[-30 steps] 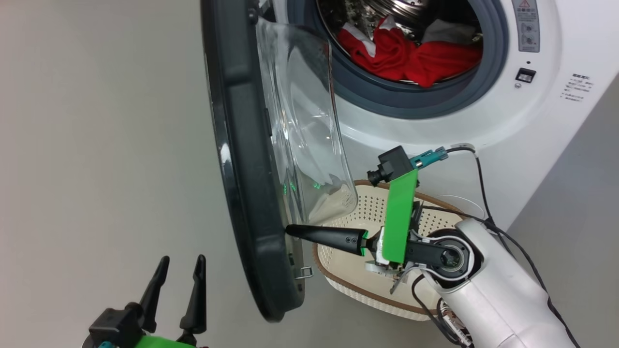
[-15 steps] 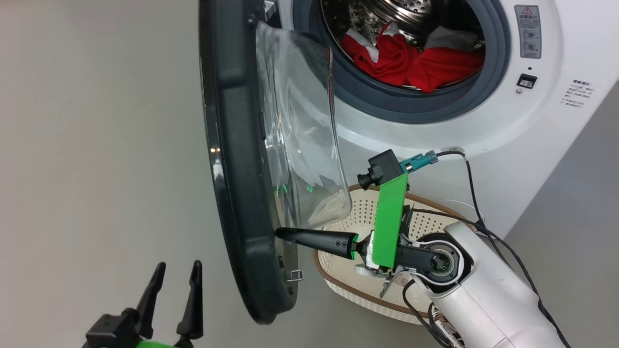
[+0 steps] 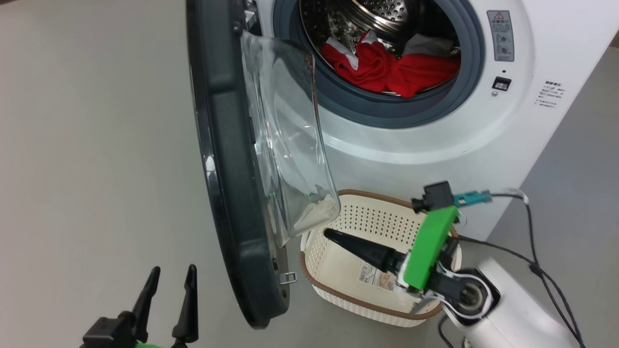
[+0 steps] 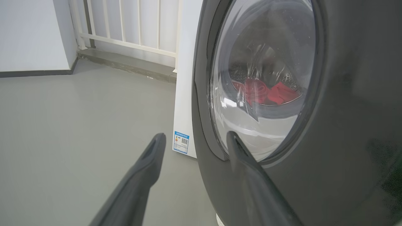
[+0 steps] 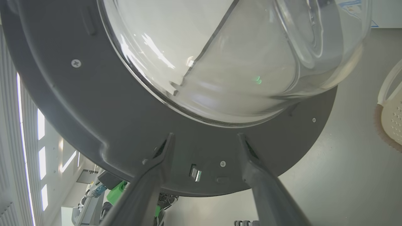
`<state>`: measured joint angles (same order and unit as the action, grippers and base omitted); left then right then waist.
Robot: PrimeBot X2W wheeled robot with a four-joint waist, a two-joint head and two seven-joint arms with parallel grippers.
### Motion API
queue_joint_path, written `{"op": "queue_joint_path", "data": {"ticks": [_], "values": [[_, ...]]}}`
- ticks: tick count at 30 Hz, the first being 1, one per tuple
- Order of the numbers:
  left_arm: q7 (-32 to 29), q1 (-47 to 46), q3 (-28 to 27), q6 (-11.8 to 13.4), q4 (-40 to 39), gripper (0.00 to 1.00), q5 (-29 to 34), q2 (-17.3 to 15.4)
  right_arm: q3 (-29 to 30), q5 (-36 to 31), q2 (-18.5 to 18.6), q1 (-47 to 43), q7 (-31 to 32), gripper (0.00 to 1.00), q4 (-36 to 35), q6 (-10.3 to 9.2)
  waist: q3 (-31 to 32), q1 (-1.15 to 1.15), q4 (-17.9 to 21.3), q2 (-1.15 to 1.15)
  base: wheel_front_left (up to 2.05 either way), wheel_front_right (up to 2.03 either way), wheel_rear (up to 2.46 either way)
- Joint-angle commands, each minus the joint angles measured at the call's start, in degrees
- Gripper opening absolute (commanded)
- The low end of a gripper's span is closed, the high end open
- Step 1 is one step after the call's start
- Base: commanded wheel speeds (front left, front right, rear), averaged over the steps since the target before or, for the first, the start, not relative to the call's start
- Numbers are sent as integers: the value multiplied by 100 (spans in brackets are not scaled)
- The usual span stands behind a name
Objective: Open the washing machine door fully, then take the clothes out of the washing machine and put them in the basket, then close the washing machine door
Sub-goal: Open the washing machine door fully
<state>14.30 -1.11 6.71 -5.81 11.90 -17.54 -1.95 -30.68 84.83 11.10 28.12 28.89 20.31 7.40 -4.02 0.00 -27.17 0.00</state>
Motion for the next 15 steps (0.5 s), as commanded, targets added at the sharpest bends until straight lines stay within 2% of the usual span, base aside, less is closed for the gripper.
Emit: {"op": "queue_joint_path", "data": {"ticks": [1,7,15], "values": [[70,-26,-211,-24,-98,100,48,-93,-82,-115,56,-133,-210,100,-127,9,24,0,28,0,0,0,0],[70,-24,-297,-45,-68,100,85,-93,-123,-305,526,-617,-1135,100,-80,9,76,0,96,0,0,0,0],[70,64,-443,-50,-100,100,83,-93,-303,-731,971,-1050,-2558,100,455,9,134,0,300,0,0,0,0]]}}
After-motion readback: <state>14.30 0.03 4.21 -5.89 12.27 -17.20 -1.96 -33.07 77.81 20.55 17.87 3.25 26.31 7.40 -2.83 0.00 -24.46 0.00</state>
